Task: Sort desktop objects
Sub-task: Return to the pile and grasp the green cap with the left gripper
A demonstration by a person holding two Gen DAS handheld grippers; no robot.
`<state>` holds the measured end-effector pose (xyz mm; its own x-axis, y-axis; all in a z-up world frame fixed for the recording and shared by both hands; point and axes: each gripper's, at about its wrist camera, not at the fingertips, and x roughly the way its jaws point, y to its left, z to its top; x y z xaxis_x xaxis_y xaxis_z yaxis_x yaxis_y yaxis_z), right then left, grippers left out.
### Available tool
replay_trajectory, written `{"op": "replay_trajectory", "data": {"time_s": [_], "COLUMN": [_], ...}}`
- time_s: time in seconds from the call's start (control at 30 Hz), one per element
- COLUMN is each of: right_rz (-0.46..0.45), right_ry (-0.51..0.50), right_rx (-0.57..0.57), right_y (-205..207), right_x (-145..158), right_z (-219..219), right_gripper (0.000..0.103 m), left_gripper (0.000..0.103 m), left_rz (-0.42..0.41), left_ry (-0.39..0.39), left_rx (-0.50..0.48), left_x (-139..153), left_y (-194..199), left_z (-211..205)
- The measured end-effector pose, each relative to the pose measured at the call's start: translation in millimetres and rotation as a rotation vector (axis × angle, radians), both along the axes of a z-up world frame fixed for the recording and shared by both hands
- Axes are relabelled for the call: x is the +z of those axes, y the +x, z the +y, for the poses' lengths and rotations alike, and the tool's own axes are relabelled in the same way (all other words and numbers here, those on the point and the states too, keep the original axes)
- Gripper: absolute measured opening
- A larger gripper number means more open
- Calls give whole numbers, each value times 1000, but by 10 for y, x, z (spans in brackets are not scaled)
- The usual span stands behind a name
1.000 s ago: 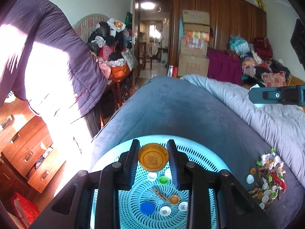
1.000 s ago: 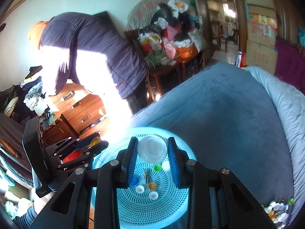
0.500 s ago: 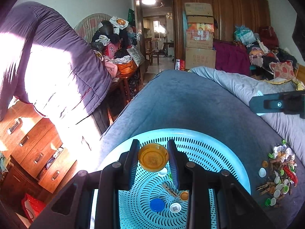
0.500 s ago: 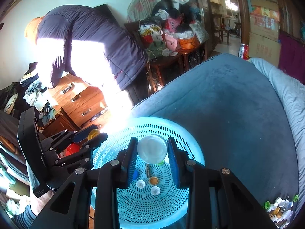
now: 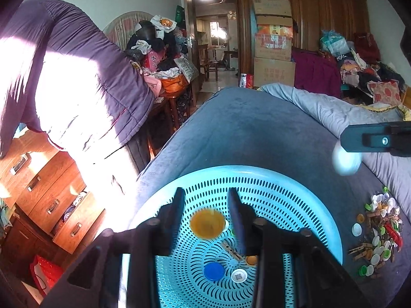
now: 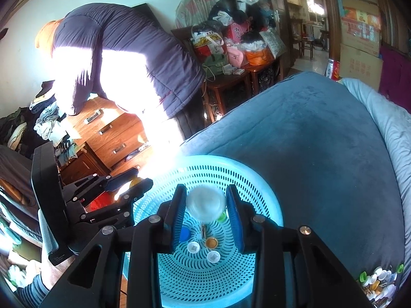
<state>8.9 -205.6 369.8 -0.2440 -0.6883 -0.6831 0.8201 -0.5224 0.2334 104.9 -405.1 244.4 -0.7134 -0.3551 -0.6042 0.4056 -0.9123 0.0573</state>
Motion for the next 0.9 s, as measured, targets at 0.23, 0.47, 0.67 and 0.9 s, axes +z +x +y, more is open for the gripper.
{"op": "replay_trajectory", "data": {"time_s": [0.23, 0.47, 0.67, 0.9], "right_rz": [42, 232, 254, 47], "right_ry": [-35, -134, 14, 110], "right_rx": [-18, -127, -462, -694], "right_y": [111, 558, 883, 1391], "right_x": [61, 22, -924, -1981], "right_z": [26, 1261, 3119, 4559], "right_gripper": [79, 79, 79, 72], "left_gripper": [76, 80, 84, 84], "left_rz": [23, 96, 54, -60], "left_ry": [-34, 2, 64, 100], "left_rx": [59, -203, -590, -842], "left_x": [82, 88, -495, -1484], "left_y": [189, 454, 578, 240], "left_z": [-16, 834, 2316, 3391]}}
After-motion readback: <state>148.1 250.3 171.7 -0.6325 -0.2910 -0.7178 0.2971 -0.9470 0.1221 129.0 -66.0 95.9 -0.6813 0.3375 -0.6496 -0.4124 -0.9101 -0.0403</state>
